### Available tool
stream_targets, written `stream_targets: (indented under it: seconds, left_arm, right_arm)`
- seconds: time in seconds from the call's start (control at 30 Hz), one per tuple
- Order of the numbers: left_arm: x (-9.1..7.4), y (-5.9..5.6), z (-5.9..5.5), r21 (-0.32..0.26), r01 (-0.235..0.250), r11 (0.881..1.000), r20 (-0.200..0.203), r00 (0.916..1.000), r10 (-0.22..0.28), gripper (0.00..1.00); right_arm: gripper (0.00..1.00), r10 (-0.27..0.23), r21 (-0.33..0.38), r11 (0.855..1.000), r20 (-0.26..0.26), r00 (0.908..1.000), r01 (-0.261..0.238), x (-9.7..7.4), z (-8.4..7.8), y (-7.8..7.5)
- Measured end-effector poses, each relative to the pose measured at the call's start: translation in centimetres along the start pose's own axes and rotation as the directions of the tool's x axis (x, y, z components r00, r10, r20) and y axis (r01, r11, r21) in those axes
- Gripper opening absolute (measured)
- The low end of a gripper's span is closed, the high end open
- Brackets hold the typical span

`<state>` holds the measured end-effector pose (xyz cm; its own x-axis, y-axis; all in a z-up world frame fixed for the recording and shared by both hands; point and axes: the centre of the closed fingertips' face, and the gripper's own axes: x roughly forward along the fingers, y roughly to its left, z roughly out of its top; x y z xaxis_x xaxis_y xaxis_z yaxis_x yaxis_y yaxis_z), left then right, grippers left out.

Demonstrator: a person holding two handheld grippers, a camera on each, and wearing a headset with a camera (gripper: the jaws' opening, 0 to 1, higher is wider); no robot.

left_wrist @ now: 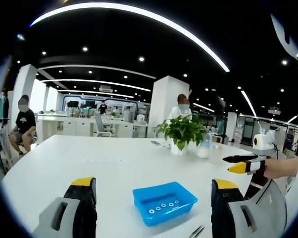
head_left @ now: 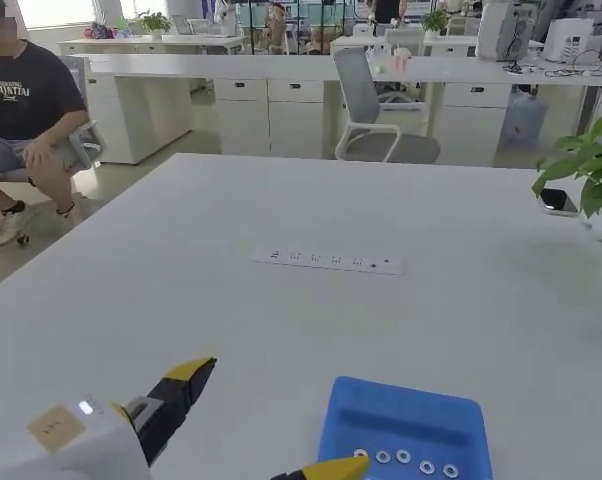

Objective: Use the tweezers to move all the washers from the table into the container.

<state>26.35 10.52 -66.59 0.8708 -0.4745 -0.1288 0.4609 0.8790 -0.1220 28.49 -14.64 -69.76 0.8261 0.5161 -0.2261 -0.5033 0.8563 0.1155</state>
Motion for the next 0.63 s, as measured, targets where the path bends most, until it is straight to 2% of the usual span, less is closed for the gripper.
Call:
stream_targets:
  seconds: [0.4,0.63]
  left_arm:
    - [-0.15,0.21,-0.19,0.004,-0.003,1.000,-0.011,0.9999,0.003,0.99]
    - [-0.33,-0.07,-0.51,0.001,0.001,1.000,-0.019,0.9998,-0.001,0.99]
  right_arm:
    - [0.99,0.006,-0.002,1.000,-0.002,1.0000,-0.006,0.22,0.06,0.22]
    - [0.99,0.011,-0.002,1.000,0.000,0.9999,-0.011,0.24,0.11,0.32]
